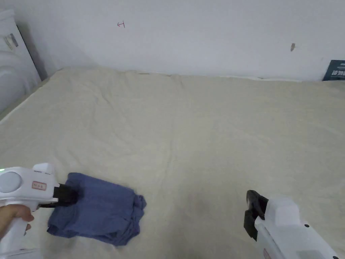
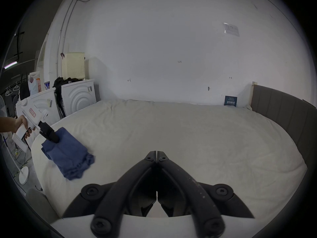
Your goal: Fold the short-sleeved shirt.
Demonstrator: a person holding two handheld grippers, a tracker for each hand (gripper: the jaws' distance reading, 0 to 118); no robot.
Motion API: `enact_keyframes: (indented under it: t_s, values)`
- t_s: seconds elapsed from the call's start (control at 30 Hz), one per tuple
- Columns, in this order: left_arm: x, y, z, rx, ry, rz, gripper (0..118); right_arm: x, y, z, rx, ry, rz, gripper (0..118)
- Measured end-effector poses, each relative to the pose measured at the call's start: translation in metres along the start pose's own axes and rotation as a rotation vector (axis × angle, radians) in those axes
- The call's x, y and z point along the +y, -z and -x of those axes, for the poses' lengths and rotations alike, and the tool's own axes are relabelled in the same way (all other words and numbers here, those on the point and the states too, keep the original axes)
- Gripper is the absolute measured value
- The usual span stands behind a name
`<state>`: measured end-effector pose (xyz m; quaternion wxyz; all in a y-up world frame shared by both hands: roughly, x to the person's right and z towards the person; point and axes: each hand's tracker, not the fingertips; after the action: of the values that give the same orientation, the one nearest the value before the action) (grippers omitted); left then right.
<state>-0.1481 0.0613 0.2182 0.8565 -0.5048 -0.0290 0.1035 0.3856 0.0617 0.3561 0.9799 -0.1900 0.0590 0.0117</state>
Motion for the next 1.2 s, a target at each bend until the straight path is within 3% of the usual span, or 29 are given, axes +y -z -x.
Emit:
enact_keyframes:
  t_s: [0.23,0.4,0.43,0.47,0.57,0.6,0.83,1.2]
  values:
    - [0.037,-0.007,0.111,0.182,-0.086,0.005,17,0.013,0.03,0.017,0.0,-0.006,0.0,2]
    - [0.043,0.012,0.156,0.264,-0.132,0.018,18,0.016,0.04,0.023,-0.003,-0.019,0.007,2]
    - [0.042,0.013,0.157,0.256,-0.132,0.017,22,0.016,0.04,0.024,-0.006,-0.02,0.007,2]
    - [0.038,0.011,0.146,0.25,-0.131,0.013,40,0.016,0.04,0.023,-0.01,-0.02,0.008,2]
    - [0.035,0.014,0.138,0.324,-0.113,0.013,115,0.019,0.036,0.023,-0.014,-0.014,0.013,2]
    - [0.033,0.016,0.135,0.34,-0.114,0.011,118,0.021,0.033,0.022,-0.015,-0.014,0.014,2]
    - [0.03,-0.04,0.078,0.347,-0.079,-0.214,109,0.044,-0.001,0.008,-0.037,0.003,-0.043,2]
    - [-0.019,-0.186,-0.106,0.27,0.049,-0.692,109,0.109,-0.083,-0.031,-0.148,-0.036,-0.207,2]
